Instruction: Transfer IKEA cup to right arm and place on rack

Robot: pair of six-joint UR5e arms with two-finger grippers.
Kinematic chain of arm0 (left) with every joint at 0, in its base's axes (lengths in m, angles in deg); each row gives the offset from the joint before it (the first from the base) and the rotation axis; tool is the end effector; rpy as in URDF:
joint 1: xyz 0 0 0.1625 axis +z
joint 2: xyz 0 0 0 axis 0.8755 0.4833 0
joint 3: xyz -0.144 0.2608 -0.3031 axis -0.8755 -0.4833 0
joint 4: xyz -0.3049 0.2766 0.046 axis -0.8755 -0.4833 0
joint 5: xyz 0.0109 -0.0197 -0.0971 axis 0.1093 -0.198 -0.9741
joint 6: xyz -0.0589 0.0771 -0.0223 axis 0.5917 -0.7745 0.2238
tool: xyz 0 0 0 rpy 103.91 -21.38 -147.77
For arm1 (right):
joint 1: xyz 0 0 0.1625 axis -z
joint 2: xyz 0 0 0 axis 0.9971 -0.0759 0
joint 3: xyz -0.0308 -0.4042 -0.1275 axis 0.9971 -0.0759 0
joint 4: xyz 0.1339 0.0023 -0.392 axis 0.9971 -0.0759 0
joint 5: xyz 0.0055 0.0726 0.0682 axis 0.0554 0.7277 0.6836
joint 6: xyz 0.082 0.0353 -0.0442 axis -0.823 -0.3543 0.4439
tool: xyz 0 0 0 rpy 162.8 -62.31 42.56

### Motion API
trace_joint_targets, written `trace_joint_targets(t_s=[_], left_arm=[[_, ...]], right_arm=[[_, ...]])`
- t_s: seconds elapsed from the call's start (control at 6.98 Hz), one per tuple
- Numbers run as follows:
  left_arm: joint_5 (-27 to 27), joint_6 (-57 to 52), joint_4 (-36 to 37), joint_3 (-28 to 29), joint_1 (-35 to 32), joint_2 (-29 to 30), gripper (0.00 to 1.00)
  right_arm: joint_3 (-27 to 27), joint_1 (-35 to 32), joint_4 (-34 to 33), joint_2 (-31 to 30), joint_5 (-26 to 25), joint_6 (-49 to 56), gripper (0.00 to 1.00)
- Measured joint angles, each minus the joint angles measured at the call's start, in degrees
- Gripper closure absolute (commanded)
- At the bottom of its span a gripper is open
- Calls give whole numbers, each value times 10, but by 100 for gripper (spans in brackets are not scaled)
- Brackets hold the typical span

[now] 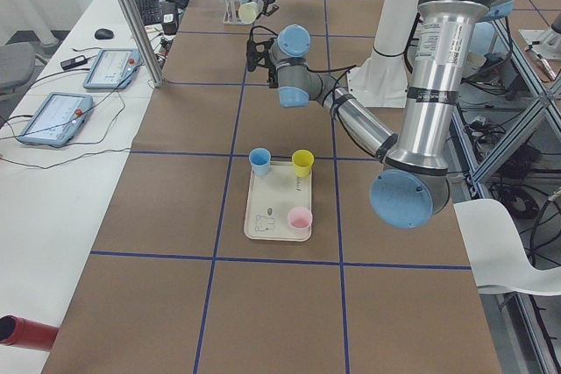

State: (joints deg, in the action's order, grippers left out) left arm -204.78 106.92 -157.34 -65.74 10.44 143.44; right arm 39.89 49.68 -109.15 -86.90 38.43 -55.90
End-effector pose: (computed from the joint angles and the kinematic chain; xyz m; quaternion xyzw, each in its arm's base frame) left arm 0.2373 -0.4141 0.2638 0.0994 0.6651 -0.1152 0.7311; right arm -0.3570 -0.4537 0.2300 0.5378 -0.1451 -0.3332 0.7607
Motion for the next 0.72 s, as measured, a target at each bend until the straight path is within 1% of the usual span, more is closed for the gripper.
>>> trace_joint_targets(t_s=[0.29,0.57,0.72], left_arm=[[1,-5,0,-6,0,-4,0],[4,-6,0,-7,0,-5,0],[5,-6,0,-7,0,-5,0]], right_arm=[[6,-47,-21,-67,-15,97,100],[15,-81,-22,-135,-40,222,100],[18,-99,-22,-156,-44,287,100]])
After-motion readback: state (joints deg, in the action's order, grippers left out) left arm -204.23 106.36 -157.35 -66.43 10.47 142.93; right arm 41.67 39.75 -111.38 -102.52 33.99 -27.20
